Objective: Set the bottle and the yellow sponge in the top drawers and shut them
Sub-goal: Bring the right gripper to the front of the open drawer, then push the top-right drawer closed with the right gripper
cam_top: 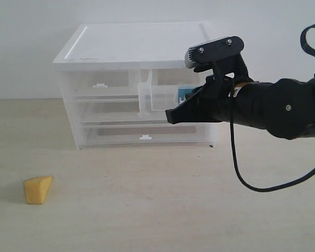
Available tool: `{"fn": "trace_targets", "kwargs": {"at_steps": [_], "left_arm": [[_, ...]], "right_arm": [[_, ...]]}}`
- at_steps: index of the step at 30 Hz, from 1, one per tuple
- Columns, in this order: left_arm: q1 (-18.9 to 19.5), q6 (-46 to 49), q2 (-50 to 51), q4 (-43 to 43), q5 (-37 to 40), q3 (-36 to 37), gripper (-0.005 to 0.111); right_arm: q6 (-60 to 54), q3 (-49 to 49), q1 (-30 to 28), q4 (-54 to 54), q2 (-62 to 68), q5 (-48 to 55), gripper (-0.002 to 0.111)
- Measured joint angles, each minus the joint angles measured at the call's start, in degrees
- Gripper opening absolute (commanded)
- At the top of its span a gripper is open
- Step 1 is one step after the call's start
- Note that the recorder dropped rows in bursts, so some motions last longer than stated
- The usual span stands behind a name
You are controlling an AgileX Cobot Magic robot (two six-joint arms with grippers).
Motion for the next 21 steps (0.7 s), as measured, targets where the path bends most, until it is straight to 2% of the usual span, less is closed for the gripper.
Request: {"fn": "trace_targets", "kwargs": {"at_steps": [11,14,16,21], "left_arm": [[0.00,0.00,0.00,0.00,0.00,0.00,0.004],[0.00,0.00,0.00,0.00,0.00,0.00,0.004],[0.00,0.00,0.00,0.00,0.00,0.00,0.004],[0.00,0.00,0.00,0.00,0.00,0.00,0.004]], "right_arm": [[-2.18,0.00,-0.12,-0.08,0.00,-9.78,0.000],[-2.18,0.00,-0.98,-0.08,0.00,-9.80,0.000],[-2.04,-0.11,-1.08,-0.80,-1.45,-5.30,0.000],[-4.77,-5.80,-1.56,-3.21,-7.14,18.86,0.000]]}}
